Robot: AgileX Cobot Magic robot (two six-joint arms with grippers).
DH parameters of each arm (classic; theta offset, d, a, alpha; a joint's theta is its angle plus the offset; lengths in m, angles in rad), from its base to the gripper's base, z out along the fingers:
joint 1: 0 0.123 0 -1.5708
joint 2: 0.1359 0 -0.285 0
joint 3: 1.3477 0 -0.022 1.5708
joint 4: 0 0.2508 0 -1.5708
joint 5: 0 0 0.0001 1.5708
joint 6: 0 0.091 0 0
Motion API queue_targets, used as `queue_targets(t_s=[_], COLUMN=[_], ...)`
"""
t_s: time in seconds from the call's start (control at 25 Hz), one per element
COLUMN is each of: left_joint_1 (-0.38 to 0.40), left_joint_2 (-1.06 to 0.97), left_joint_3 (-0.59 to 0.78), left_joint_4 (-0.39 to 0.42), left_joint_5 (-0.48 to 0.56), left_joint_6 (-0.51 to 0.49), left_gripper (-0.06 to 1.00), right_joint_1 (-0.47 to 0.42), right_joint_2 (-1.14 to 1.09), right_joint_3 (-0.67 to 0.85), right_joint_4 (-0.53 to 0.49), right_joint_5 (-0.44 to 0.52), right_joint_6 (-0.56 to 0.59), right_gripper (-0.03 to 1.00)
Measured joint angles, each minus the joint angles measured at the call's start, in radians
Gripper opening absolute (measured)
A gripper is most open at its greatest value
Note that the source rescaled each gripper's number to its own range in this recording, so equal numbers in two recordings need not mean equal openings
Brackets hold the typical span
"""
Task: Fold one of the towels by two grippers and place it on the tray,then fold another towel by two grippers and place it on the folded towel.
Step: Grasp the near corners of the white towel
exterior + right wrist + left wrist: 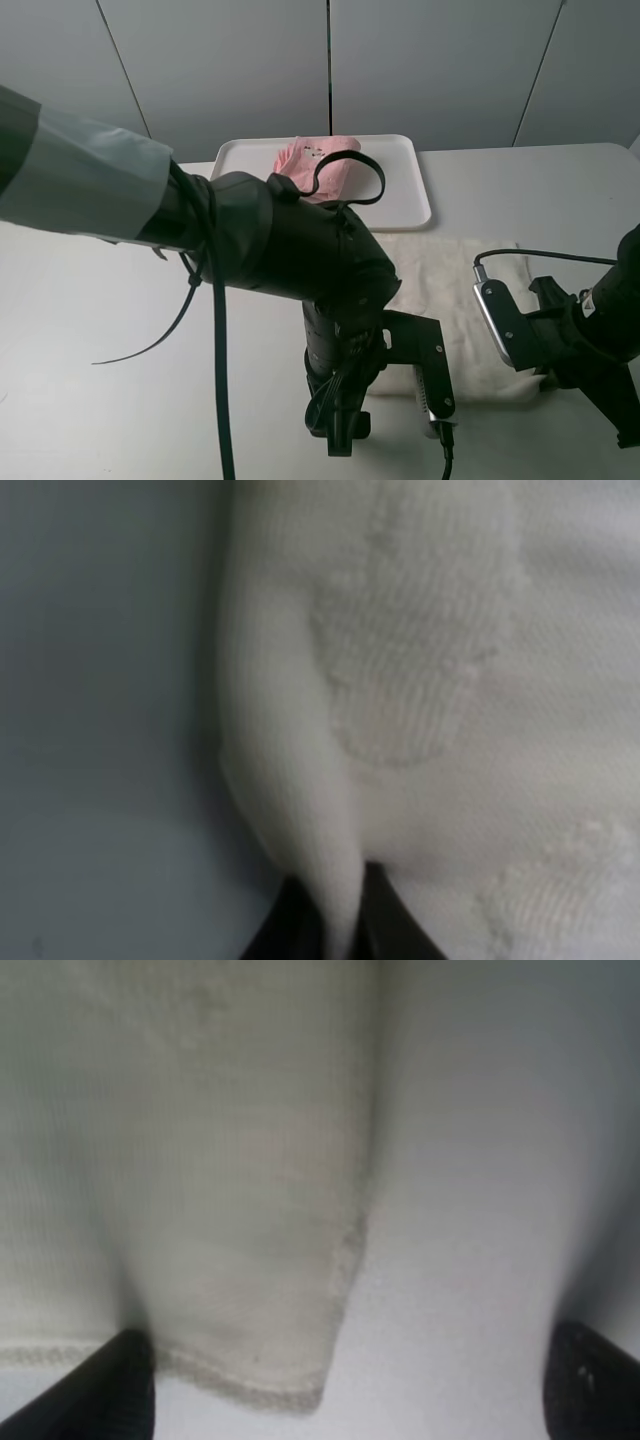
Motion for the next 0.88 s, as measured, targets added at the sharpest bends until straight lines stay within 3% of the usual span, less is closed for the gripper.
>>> queue_targets(t_s=[0.88], left_joint_1=[0.000], left_joint_2=[0.015], left_joint_3=[-0.042], left_joint_4=[0.012], left_joint_5=[-0.019], left_joint_6=[-0.002], left_gripper=[1.00], right_joint_1=[0.000], right_joint_2=[0.000], right_joint_3=[0.000], right_joint_4=[0.018], right_joint_5=[0.000], right_joint_6=[0.000], right_gripper=[0.01])
